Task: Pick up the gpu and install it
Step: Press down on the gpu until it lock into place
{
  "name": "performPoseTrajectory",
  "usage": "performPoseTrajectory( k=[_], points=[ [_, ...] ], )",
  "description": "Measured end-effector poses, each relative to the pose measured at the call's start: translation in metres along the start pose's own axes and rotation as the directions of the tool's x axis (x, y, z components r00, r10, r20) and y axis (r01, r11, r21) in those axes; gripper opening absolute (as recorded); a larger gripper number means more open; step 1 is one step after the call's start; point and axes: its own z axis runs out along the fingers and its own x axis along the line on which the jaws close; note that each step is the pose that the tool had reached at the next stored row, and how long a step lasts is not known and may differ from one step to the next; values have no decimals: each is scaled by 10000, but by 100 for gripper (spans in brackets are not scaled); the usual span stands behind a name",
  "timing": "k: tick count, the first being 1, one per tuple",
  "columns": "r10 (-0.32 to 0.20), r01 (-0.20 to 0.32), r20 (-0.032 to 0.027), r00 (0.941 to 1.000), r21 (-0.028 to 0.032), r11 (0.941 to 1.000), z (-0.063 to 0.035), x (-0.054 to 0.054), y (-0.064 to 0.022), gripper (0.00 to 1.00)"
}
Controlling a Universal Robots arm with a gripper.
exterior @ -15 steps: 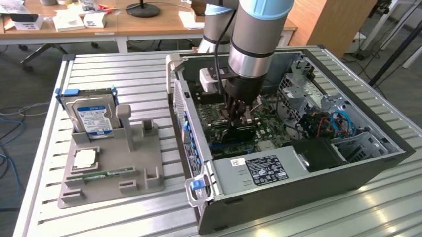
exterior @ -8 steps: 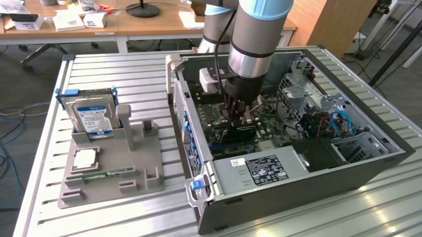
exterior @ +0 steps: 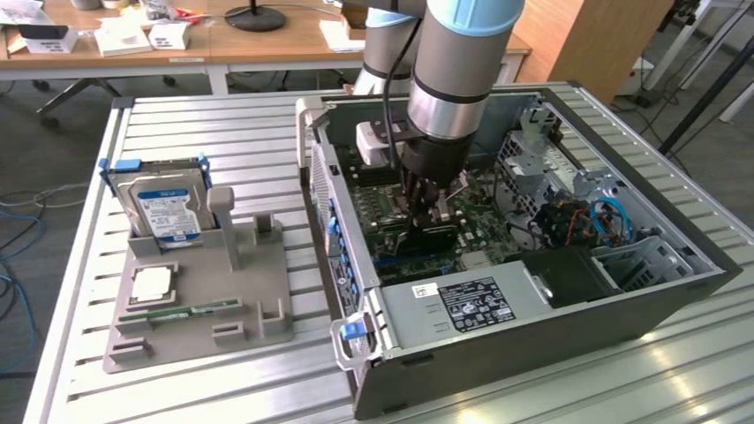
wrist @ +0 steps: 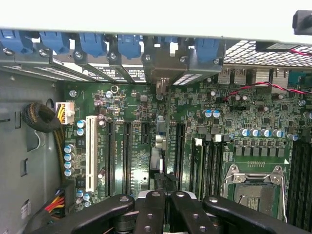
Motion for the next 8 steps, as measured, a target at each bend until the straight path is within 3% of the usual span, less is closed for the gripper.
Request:
performPoseTrajectory(
  k=[4, 8],
  points=[
    [2, -2, 26, 10000, 14, 10000, -26, -3, -1, 10],
    [0, 0, 4, 10000, 3, 10000, -119, -3, -2, 10]
  ],
)
